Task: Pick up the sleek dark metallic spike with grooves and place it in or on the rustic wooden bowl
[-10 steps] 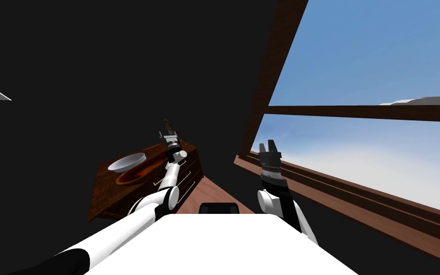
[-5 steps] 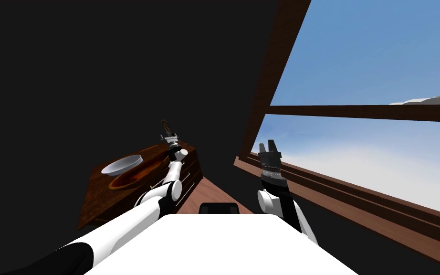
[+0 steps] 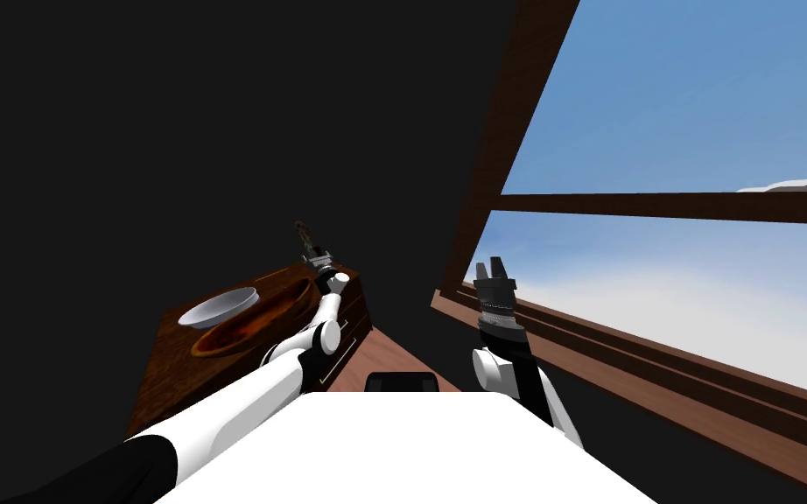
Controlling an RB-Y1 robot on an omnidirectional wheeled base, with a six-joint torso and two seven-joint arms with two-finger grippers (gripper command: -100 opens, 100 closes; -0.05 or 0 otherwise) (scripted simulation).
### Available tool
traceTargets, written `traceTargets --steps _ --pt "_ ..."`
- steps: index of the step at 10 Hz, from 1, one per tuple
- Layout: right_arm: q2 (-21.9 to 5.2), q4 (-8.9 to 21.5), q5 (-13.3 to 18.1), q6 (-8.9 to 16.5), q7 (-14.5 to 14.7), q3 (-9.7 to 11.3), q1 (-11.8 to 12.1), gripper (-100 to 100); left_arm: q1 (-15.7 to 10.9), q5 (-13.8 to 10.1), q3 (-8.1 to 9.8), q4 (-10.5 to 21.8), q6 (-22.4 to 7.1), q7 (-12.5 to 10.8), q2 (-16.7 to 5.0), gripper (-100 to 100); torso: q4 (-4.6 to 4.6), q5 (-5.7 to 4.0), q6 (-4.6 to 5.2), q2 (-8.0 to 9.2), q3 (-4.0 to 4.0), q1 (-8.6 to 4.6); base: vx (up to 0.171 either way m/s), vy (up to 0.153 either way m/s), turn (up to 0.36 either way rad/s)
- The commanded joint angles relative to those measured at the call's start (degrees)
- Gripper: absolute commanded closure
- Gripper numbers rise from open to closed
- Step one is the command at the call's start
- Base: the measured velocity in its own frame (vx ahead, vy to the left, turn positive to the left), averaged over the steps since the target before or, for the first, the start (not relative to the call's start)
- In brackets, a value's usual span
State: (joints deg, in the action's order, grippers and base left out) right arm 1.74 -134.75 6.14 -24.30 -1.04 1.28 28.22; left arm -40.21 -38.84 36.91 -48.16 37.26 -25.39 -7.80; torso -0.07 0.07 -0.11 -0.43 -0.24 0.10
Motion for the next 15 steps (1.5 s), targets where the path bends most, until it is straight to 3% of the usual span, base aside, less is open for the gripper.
traceTargets --steps 1,2,3,6,8,9,10,11,12,13,14,15 --pt "0.0 0.0 0.0 0.0 0.0 0.0 0.0 0 -1.5 -1.4 2.45 2.0 -0.5 0.4 2.0 -100 0.00 0.00 0.00 0.00 0.00 0.00 0.048 0.057 0.031" --pt "0.0 0.0 0.0 0.0 0.0 0.0 0.0 0 -2.3 -2.2 3.72 3.4 -0.5 0.3 3.1 -100 -0.01 0.04 -0.04 -0.09 -0.05 0.11 0.050 0.069 0.058" --pt "0.0 0.0 0.0 0.0 0.0 0.0 0.0 0 -2.3 -2.2 3.72 3.4 -0.5 0.3 3.1 -100 -0.02 0.05 -0.05 -0.13 -0.08 0.19 0.035 0.052 0.010" --pt "0.0 0.0 0.0 0.0 0.0 0.0 0.0 0 -3.7 -3.8 6.68 6.3 -0.5 0.1 7.0 -100 -0.01 0.06 -0.07 -0.09 -0.05 0.20 0.027 0.063 0.062" --pt "0.0 0.0 0.0 0.0 0.0 0.0 0.0 0 -3.7 -3.8 6.68 6.3 -0.5 0.1 7.0 -100 -0.01 0.05 -0.06 -0.05 -0.04 0.14 0.006 0.029 0.005" --pt "0.0 0.0 0.0 0.0 0.0 0.0 0.0 0 -4.0 -4.2 7.52 7.0 -0.5 0.1 8.9 -100 0.01 0.03 -0.06 0.01 0.00 0.04 -0.001 0.026 0.075" --pt "0.0 0.0 0.0 0.0 0.0 0.0 0.0 0 -3.5 -4.0 7.07 6.3 -0.7 0.0 8.1 -100 0.01 0.03 -0.07 0.02 0.01 0.05 0.001 0.014 0.015" --pt "0.0 0.0 0.0 0.0 0.0 0.0 0.0 0 -3.5 -4.0 7.11 6.4 -0.6 -0.1 8.2 0 0.02 0.02 -0.06 0.03 0.01 0.02 0.000 0.000 0.000" --pt "0.0 0.0 0.0 0.0 0.0 0.0 0.0 0 -5.2 -4.4 7.59 6.4 -1.6 1.0 7.6 -100 0.02 0.01 -0.06 0.03 0.02 -0.02 0.019 0.052 0.050" --pt "0.0 0.0 0.0 0.0 0.0 0.0 0.0 0 -4.6 -4.3 7.46 6.5 -1.1 0.5 7.8 -100 0.02 0.03 -0.07 -0.03 -0.01 0.13 0.014 0.033 0.006" --pt "0.0 0.0 0.0 0.0 0.0 0.0 0.0 0 -4.7 -4.3 7.50 6.5 -1.3 0.7 7.7 100 0.00 0.04 -0.06 -0.01 -0.01 0.09 0.000 0.000 0.000" --pt "0.0 0.0 0.0 0.0 0.0 0.0 0.0 0 -4.7 -4.3 7.50 6.5 -1.2 0.7 7.7 100 0.01 0.02 -0.06 0.01 0.01 0.00 0.003 0.001 -0.015"
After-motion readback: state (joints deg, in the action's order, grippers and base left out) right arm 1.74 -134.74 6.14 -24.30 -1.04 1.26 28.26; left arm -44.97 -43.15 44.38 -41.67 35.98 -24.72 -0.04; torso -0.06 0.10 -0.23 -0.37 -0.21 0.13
